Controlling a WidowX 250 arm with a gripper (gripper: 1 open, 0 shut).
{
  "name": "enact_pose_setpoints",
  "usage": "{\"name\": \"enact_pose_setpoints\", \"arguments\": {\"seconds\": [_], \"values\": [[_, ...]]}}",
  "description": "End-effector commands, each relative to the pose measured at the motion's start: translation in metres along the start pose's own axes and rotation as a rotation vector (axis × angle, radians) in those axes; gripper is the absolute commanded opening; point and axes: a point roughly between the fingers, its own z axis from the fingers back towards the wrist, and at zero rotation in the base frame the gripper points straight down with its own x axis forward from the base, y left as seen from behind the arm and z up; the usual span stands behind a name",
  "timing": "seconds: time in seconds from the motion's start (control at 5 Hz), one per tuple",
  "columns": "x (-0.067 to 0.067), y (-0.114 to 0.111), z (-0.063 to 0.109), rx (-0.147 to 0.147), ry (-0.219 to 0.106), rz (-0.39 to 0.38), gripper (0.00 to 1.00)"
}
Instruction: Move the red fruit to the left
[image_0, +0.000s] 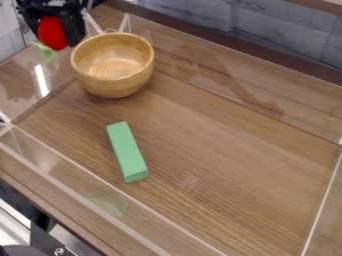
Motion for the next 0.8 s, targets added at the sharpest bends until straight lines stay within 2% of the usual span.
{"name": "enact_pose_setpoints", "arguments": {"seconds": [0.0,0.4,0.6], "values": [[-0.008,0.0,-0.01,0.03,-0.022,-0.058,0.0],[0.0,0.018,-0.022,0.017,-0.008,-0.117,0.0],[0.001,0.022,-0.04,0.007,0.003,-0.188,0.0]]}}
